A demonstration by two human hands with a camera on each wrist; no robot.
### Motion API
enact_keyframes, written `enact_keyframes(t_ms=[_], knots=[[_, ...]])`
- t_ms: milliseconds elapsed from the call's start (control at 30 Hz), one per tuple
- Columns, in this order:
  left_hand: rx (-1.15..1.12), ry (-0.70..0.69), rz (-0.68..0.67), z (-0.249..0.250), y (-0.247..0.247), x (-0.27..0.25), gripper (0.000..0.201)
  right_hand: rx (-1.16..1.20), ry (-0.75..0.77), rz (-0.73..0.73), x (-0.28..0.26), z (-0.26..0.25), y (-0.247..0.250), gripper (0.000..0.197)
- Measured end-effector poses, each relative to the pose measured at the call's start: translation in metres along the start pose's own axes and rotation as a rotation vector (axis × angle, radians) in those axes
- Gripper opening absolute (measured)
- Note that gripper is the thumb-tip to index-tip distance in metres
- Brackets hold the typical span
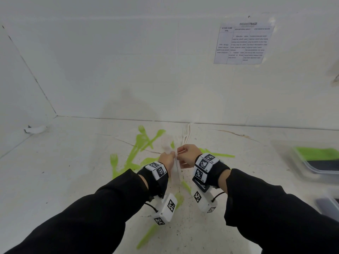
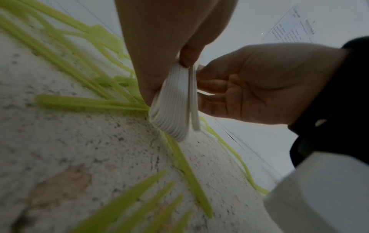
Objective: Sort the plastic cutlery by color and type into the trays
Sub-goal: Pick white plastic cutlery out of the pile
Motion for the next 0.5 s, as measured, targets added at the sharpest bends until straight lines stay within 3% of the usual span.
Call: enact_keyframes(t_ms=[167, 267, 367, 500], knots=[[0.015, -0.034, -0.041, 0.012, 0.0, -0.019, 0.028, 0.067, -0.045, 0.11, 0.0, 0.001, 0.012, 0.015], [-0.047, -0.021, -0.089, 0.01, -0.004, -0.016, 0.05, -0.051, 0.018, 0.188, 0.002, -0.003, 0.018, 0.012], [-0.067, -0.027, -0.037, 0.017, 0.001, -0.03, 0.033, -0.135, 0.078, 0.141, 0.002, -0.005, 0.014, 0.01], [-0.087, -0.023, 0.0, 0.019, 0.006, -0.03, 0.032, 0.0, 0.027, 0.02, 0.001, 0.004, 0.007, 0.012]])
Point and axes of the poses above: each hand's wrist, its own x-axis towards the middle knuckle, its own y-axis out of the back of the hand, z = x × y, the point moved 7 cm from there along x, towards the middle knuckle, and after that the axes turned 10 degrees about y, right-handed, at the moved point
